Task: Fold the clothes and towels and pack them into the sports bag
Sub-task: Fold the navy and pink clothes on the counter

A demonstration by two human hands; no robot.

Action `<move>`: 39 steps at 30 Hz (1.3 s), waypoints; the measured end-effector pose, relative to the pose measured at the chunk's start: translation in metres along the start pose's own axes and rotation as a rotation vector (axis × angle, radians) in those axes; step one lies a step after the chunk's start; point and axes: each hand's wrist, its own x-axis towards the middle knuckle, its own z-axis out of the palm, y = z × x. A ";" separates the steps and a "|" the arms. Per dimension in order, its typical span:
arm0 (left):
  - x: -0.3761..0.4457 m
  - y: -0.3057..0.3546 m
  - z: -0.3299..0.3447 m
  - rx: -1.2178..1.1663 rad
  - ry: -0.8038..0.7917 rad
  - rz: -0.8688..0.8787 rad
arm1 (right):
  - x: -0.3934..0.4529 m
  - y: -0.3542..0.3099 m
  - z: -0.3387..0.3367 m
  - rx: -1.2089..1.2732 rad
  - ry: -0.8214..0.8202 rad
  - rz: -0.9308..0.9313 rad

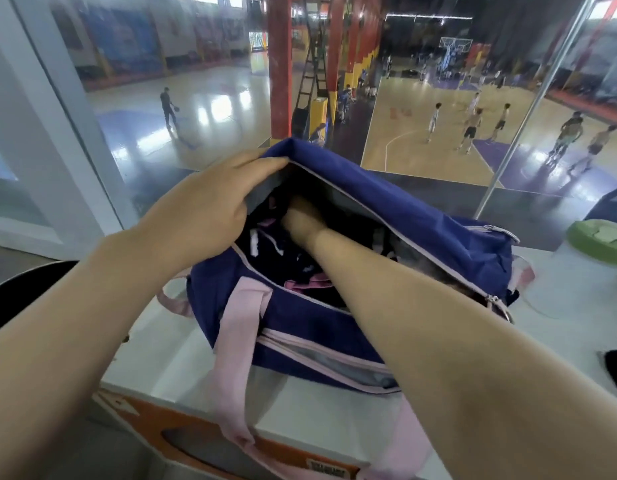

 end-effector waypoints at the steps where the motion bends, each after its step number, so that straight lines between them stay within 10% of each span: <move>1: -0.002 -0.002 0.000 0.014 -0.016 -0.010 | 0.001 0.000 0.000 -0.100 -0.034 -0.002; 4: -0.003 -0.007 -0.005 0.011 -0.061 -0.019 | -0.009 -0.014 -0.012 -0.570 -0.191 -0.050; 9: 0.007 -0.005 -0.015 -0.039 -0.132 0.002 | -0.051 -0.039 -0.024 -1.109 0.066 -0.515; 12: 0.007 -0.003 -0.017 -0.061 -0.143 -0.007 | -0.060 -0.045 -0.022 -0.981 -0.089 -0.728; 19: 0.005 -0.016 -0.024 -0.047 -0.163 -0.062 | -0.043 -0.018 -0.022 -0.799 -0.560 -0.088; 39: -0.023 0.031 -0.017 0.147 -0.106 -0.015 | -0.134 -0.010 -0.069 -0.692 -0.252 -0.243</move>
